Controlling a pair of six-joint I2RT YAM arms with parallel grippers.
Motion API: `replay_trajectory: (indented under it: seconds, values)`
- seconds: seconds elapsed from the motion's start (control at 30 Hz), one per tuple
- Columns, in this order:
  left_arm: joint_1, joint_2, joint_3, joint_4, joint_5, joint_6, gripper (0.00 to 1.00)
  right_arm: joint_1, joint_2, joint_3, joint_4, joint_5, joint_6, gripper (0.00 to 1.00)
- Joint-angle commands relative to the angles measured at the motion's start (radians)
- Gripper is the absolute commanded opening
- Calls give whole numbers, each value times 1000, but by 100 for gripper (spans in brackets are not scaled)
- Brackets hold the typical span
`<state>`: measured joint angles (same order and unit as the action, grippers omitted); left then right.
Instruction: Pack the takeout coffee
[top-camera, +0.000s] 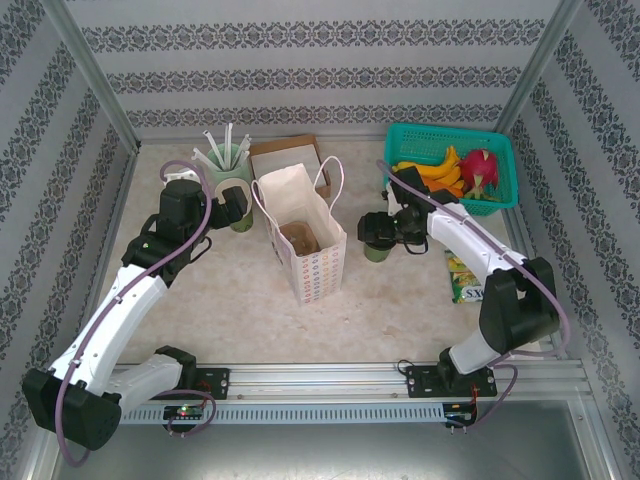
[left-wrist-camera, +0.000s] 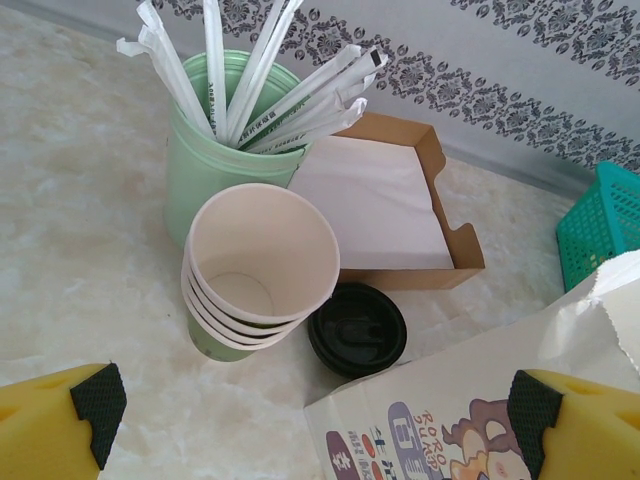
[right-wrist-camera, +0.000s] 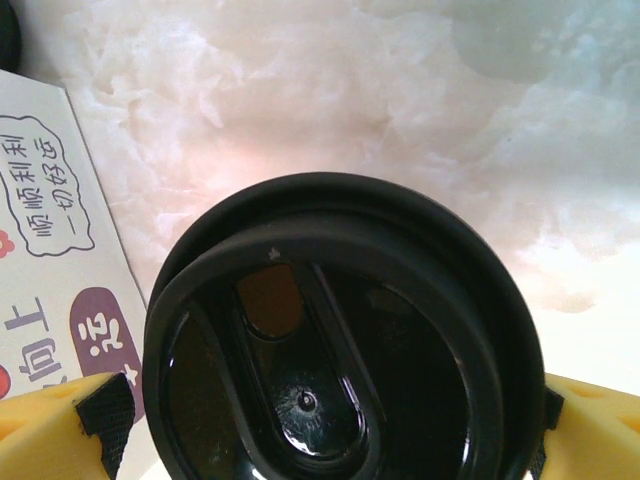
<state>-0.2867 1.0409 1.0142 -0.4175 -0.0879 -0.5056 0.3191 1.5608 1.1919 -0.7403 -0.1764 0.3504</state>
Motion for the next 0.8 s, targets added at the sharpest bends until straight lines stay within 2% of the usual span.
replay_trajectory:
  seconds: [0.0,0.13,0.47,0.77]
  values:
    - [2,12,29,13,-19,27,100,11,31,67,-110,16,37,98]
    - [1,26,32,11,-19,31,100,16,62,109,-144,-35,64,98]
    - [1,31,22,2,-21,26,100,54,171,239,-290,94,53,98]
    - [1,30,16,2,-21,21,100,93,238,317,-352,122,37,98]
